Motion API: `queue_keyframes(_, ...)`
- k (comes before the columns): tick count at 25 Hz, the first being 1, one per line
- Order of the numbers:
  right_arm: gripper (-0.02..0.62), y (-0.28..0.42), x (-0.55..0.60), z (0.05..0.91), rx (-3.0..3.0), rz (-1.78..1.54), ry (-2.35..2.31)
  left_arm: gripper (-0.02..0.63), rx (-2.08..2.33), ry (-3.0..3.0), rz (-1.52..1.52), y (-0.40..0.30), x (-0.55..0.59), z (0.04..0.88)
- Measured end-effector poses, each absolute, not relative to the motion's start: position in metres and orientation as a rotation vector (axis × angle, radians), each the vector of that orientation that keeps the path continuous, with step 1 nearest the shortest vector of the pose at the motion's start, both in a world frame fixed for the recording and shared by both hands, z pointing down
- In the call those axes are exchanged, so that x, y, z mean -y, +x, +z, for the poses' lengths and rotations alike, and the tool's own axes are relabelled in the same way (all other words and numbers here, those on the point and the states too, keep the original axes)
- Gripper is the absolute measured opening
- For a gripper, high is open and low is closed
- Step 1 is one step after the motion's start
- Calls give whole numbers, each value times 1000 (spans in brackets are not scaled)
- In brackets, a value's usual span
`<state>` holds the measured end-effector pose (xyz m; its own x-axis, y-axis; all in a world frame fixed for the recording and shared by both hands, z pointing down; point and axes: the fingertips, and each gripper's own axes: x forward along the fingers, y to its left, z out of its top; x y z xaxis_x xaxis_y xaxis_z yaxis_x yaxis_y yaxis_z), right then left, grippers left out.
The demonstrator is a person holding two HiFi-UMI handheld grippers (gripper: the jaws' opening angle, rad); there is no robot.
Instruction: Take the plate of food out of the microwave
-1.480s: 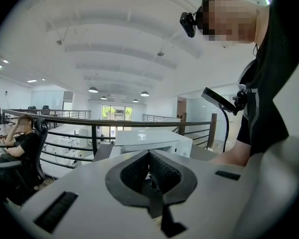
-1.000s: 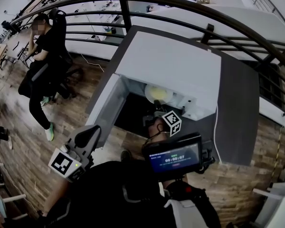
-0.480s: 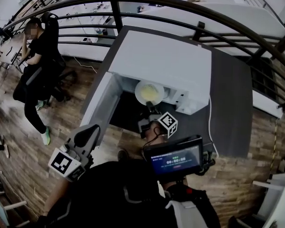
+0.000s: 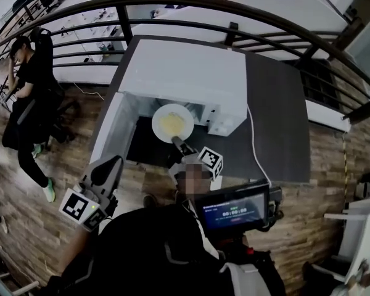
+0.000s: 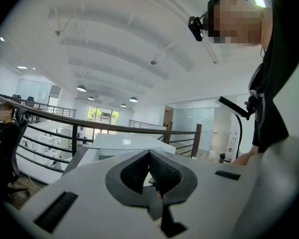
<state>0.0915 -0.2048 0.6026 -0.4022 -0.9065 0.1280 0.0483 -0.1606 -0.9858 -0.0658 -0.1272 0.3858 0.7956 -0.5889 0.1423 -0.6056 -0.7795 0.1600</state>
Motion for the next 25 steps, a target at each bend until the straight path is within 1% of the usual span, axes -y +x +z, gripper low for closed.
queue_keyframes(11, 14, 119, 146, 524, -1464, -1579, -978, 3, 856, 2805, 56, -45, 149, 383)
queue_keyframes(17, 14, 135, 123, 497, -1438, -1531, -957, 2, 785, 2809, 25, -32, 150, 386)
queue_keyframes(25, 14, 148, 97, 476, -1386, -1474, -944, 3, 709, 2871, 79, -12, 135, 387)
